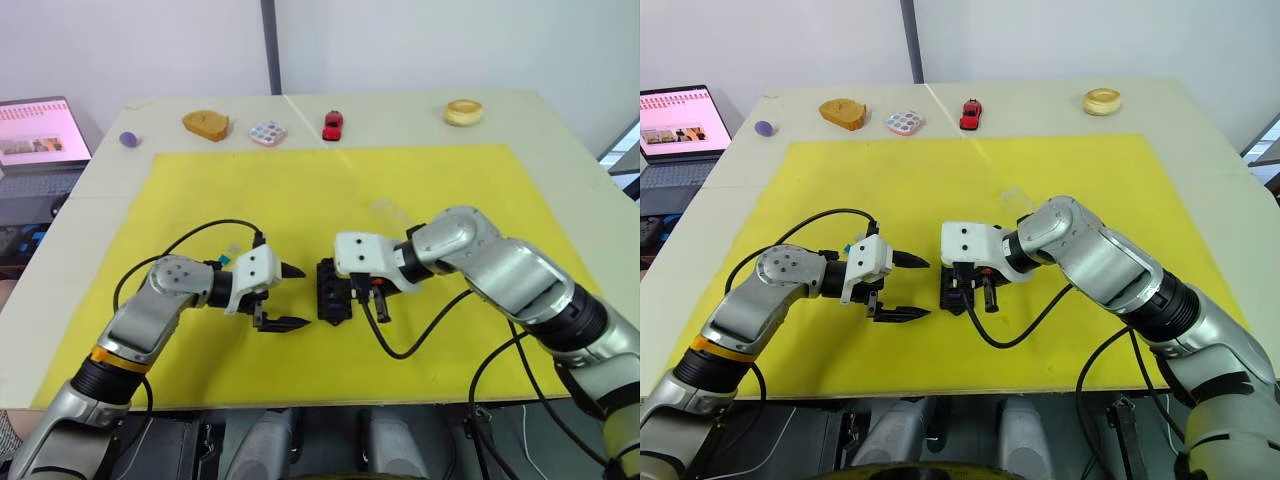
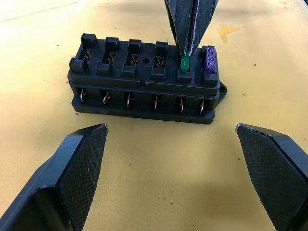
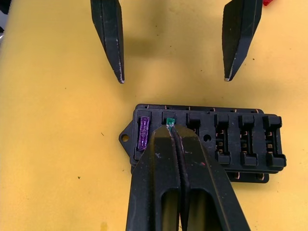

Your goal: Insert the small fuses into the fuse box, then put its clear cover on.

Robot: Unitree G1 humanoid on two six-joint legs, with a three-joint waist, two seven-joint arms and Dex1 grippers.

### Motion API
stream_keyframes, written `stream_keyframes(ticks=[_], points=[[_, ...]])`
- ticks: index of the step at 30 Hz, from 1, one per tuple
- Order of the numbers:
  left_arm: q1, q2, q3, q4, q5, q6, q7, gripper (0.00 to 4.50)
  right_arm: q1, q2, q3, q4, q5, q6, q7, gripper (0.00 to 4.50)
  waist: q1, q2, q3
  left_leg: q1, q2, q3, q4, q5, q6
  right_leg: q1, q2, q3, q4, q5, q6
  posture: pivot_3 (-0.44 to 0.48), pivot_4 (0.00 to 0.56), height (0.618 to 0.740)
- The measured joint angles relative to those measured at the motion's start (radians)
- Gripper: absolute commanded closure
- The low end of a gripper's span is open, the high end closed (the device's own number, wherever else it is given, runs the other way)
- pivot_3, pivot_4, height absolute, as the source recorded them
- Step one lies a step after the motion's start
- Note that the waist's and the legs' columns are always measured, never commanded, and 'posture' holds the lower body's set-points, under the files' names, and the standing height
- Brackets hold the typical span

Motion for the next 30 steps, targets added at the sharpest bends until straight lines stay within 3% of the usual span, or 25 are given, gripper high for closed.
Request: stream_keyframes(ticks=[8,12,17,20,26,27,30], points=[[0.001,0.000,0.018,-0.015,-0.017,0.034,0.003,0.00,0.000,0.017,-0.040,0.030,0.013,0.008,0.015,4.47,0.000,0.000,0.000,0.000,0.000,0.000,0.000,0.000,0.000,0.000,0.000,0.000,0.000,0.000,0.000,0.000,0.150,0.740],[0.001,0.018,0.068,-0.066,-0.085,0.119,0.001,0.00,0.003,0.046,-0.168,0.047,0.055,-0.044,-0.005,4.47,-0.002,0.000,0.000,-0.001,0.000,0.000,0.000,0.000,0.000,-0.001,0.000,0.000,0.000,0.000,0.000,0.000,0.150,0.740],[0.045,0.130,0.222,-0.156,-0.201,0.278,0.018,0.00,0.053,-0.003,-0.342,0.049,0.072,-0.167,-0.023,4.47,-0.001,0.000,0.000,-0.001,0.000,0.000,0.000,0.000,0.000,-0.001,0.000,0.000,0.000,0.000,0.000,0.000,0.150,0.740],[0.093,0.191,0.330,-0.181,-0.252,0.351,0.043,0.00,0.108,-0.104,-0.386,0.071,0.071,-0.217,0.016,3.53,0.002,0.000,0.000,-0.001,0.000,0.000,0.000,0.000,0.000,-0.001,0.000,0.000,0.000,0.000,0.000,0.000,0.150,0.740],[0.340,0.348,0.636,-0.132,-0.285,0.412,0.031,0.00,0.257,-0.329,-0.557,0.259,0.065,-0.318,0.095,0.42,-0.006,0.002,0.001,0.000,0.001,0.002,-0.003,0.000,0.000,-0.002,0.000,0.001,-0.001,0.000,-0.001,0.000,0.150,0.740],[0.383,0.360,0.669,-0.110,-0.282,0.410,0.018,0.00,0.278,-0.350,-0.579,0.287,0.062,-0.339,0.101,0.08,-0.006,0.003,0.001,0.000,0.001,0.002,-0.003,0.000,0.000,-0.002,0.000,0.001,-0.001,-0.001,-0.001,0.000,0.150,0.740],[0.491,0.377,0.742,-0.038,-0.258,0.379,-0.017,0.00,0.360,-0.398,-0.621,0.373,0.038,-0.418,0.116,0.08,-0.003,0.003,0.001,0.000,0.001,0.002,-0.003,0.000,0.000,-0.001,0.000,0.001,-0.001,-0.001,-0.002,0.000,0.150,0.740]])
